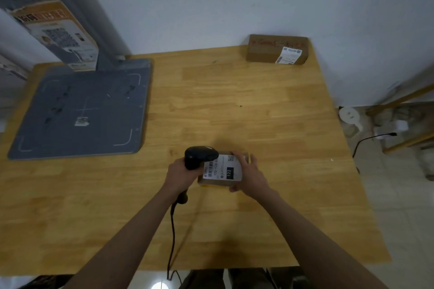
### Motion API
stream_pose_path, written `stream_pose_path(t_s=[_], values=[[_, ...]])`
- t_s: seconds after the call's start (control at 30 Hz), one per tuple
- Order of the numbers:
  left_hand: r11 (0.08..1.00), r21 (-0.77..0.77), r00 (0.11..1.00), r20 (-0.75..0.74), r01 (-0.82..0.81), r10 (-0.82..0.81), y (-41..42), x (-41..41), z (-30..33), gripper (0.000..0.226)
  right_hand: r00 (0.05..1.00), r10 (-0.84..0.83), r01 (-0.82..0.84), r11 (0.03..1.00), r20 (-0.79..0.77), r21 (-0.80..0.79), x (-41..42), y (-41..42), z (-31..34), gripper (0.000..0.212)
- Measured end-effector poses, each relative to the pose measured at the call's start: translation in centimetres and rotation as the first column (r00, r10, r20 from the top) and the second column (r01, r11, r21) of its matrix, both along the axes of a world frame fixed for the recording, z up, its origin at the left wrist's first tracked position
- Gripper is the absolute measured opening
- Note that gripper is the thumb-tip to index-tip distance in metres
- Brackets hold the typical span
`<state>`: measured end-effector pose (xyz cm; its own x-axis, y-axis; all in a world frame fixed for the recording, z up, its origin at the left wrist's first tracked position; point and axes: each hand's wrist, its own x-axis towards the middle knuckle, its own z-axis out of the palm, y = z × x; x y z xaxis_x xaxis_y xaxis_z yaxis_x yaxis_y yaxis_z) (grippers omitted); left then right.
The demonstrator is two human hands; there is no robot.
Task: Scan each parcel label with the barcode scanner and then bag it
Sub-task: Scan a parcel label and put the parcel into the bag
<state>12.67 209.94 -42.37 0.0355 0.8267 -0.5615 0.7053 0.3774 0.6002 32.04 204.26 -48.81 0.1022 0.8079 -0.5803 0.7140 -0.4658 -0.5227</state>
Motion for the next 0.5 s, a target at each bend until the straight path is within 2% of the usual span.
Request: stream_pose_path(t_s=[0.1, 0.27, 0.4, 0.5], values=[[0.995, -0.084, 0.997, 0.058, -0.048, 0.053, -0.6, 0.8, -0.8, 0.008, 0.998, -0.027, 0.029, 0.999, -0.059, 0.029, 0.2, -1.6, -0.2, 0.12], [0.993, -0.099, 0.995, 0.078, 0.063, -0.056, -1.2, 1.8, -1.0, 0.009, 0.969, -0.181, 0.198, 0.976, -0.166, 0.09, 0.5, -5.3, -0.2, 0.136], [0.983, -0.094, 0.979, 0.144, 0.16, -0.145, -1.5, 1.5, -0.9, 0.01, 0.848, -0.429, 0.472, 0.879, -0.31, 0.075, 0.9, -8.4, 0.9, 0.143], [0.97, -0.112, 0.956, 0.225, 0.217, -0.188, -1.9, 1.1, -0.5, 0.012, 0.741, -0.562, 0.626, 0.776, -0.369, 0.076, 0.3, -11.2, 2.1, 0.13]])
